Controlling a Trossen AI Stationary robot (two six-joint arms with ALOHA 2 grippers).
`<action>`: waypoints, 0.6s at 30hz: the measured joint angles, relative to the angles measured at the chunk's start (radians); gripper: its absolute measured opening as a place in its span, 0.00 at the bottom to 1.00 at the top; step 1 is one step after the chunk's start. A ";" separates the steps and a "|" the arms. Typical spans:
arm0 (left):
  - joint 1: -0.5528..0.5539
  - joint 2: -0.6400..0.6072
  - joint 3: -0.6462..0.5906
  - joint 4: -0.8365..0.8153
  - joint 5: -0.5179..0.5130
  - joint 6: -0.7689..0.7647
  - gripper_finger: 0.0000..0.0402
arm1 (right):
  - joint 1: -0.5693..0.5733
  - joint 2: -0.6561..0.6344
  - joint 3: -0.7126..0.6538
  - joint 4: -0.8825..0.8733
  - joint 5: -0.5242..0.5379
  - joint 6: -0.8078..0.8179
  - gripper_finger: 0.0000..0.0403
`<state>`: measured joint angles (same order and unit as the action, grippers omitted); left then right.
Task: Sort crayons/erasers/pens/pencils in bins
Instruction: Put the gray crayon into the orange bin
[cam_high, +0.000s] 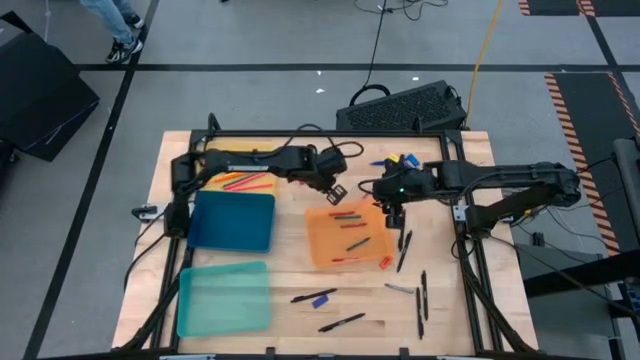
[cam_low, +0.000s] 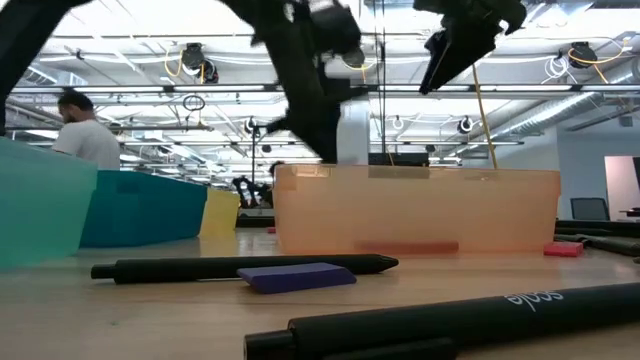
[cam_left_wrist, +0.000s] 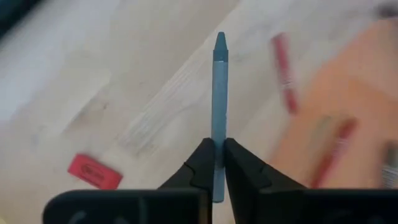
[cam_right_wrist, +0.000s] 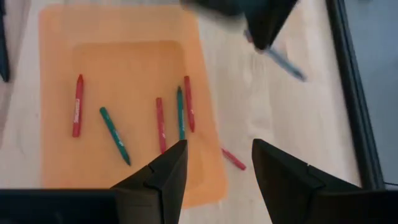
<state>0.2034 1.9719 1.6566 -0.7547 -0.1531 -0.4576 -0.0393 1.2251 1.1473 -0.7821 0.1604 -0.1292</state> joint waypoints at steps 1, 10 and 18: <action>-0.017 -0.028 0.000 -0.001 0.003 0.014 0.07 | -0.004 -0.015 0.000 -0.012 -0.001 -0.016 0.42; -0.219 -0.068 0.005 0.065 0.044 -0.002 0.06 | -0.171 0.007 0.001 -0.085 -0.098 -0.141 0.42; -0.261 0.021 0.005 0.129 0.074 -0.099 0.09 | -0.343 0.177 0.000 0.017 -0.138 -0.318 0.42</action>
<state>-0.0578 1.9929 1.6616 -0.6256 -0.0796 -0.5567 -0.3824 1.4024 1.1473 -0.7648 0.0220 -0.4468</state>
